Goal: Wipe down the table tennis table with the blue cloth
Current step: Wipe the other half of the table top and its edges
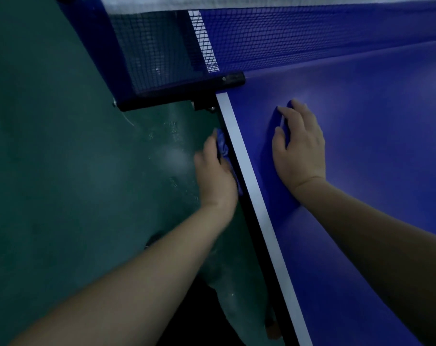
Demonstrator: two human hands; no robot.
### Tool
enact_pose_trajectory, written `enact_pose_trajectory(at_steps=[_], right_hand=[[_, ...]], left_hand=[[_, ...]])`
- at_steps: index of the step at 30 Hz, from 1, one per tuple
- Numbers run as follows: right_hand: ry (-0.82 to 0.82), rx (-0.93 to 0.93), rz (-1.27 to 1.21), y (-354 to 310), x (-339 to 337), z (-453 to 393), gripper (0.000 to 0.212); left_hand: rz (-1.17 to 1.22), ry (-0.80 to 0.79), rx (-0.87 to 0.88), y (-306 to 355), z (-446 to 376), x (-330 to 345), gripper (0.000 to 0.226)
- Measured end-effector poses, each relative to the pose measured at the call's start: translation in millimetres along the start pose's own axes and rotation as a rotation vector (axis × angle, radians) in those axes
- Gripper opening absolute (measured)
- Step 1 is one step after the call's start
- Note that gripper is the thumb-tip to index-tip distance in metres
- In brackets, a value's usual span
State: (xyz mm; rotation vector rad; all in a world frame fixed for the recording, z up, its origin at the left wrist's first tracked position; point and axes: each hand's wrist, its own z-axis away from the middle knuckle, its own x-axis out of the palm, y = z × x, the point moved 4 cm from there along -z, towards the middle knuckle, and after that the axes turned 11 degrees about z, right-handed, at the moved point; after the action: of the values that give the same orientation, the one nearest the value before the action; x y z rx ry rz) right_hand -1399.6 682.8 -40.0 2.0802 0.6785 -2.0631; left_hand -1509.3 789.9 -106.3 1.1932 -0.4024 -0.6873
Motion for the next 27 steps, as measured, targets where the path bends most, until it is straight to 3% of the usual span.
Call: enact_pose_trajectory(at_steps=[3,5,7,15,19,27], right_hand=[[0.005,-0.008,-0.005,1.3,-0.9,1.3,0.042],[0.004,-0.017,0.0,1.7,-1.0,1.8,0.042],[-0.003,-0.021,0.013,1.0,-1.7,2.0,0.042],[-0.05,0.005,0.022,-3.4,-2.3,8.6,0.044],[-0.052,-0.013,-0.005,-8.5,2.7,21.4,0.043],[-0.093,-0.119,-0.195,-24.7,-24.0,62.2,0.04]], left_hand=[[-0.127,-0.01,-0.028,-2.7,-27.2,-10.9,0.019],[-0.356,-0.146,-0.037,3.4,-32.9,-20.9,0.015],[-0.43,-0.183,-0.029,6.0,-32.7,-31.6,0.034],[-0.584,-0.168,-0.105,27.2,-46.5,-47.8,0.041],[-0.676,-0.13,-0.165,9.5,-39.1,-69.5,0.032],[-0.576,-0.041,0.016,22.9,16.0,-151.8,0.038]])
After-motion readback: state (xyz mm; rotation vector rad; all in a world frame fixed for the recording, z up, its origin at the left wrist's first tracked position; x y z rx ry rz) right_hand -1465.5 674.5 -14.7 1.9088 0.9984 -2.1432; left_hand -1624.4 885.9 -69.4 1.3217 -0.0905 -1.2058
